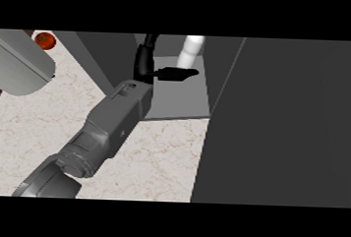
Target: Pick up the bottled water, place it into the cabinet and close the cabinet
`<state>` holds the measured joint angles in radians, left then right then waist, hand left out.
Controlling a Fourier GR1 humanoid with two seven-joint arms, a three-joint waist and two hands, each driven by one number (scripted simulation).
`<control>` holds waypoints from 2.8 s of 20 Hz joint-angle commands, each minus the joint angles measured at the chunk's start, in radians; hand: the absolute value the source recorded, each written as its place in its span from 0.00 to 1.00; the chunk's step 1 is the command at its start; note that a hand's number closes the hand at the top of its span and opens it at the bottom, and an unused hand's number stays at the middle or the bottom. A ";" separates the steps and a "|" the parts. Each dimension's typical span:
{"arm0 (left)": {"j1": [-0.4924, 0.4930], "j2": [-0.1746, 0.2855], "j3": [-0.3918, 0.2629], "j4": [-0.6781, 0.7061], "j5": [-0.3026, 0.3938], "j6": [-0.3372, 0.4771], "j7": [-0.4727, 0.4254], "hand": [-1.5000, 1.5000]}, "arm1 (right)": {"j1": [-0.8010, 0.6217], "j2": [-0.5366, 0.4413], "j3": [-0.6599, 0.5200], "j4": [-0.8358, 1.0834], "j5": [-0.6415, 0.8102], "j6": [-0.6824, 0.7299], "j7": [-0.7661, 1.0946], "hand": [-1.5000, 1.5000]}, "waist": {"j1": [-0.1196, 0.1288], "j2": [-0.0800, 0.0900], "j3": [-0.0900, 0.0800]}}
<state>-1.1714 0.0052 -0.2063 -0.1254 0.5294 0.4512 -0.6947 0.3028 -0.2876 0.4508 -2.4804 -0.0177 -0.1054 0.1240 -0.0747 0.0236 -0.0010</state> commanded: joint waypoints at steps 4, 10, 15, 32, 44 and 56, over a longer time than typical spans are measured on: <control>-0.002 -0.005 0.015 -0.073 0.030 -0.229 -0.012 0.00 | 0.035 -0.013 -0.007 -0.079 -0.027 0.015 0.013 0.00 | -0.001 -0.007 0.000; 0.073 -0.005 -0.005 -0.184 0.085 -0.295 0.020 0.00 | 0.074 -0.006 0.027 -0.064 0.031 0.000 0.003 0.00 | 0.029 -0.022 0.001; 0.175 -0.005 -0.112 -0.401 0.136 -0.245 0.107 0.00 | 0.068 -0.003 0.039 -0.051 0.058 -0.002 0.010 0.00 | 0.055 -0.032 0.001; 0.805 0.152 -0.250 -1.117 0.062 -0.189 0.242 1.00 | 0.000 -0.159 0.124 -0.093 0.095 0.114 0.142 1.00 | 0.093 -0.035 0.001; 1.167 0.350 -0.209 -1.496 0.050 -0.243 0.243 1.00 | -0.275 0.078 0.358 -0.002 0.107 0.037 0.434 1.00 | 0.091 -0.026 -0.001; 1.327 0.458 -0.091 -1.631 0.122 -0.328 0.237 1.00 | -0.645 0.280 0.529 0.257 0.277 -0.093 0.516 1.00 | 0.111 -0.028 -0.003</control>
<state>0.1196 0.4307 -0.3332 -1.7436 0.6279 0.1649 -0.4481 -0.1589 -0.1543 0.8942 -2.3519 0.2009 -0.1397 0.6378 0.0242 -0.0057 -0.0027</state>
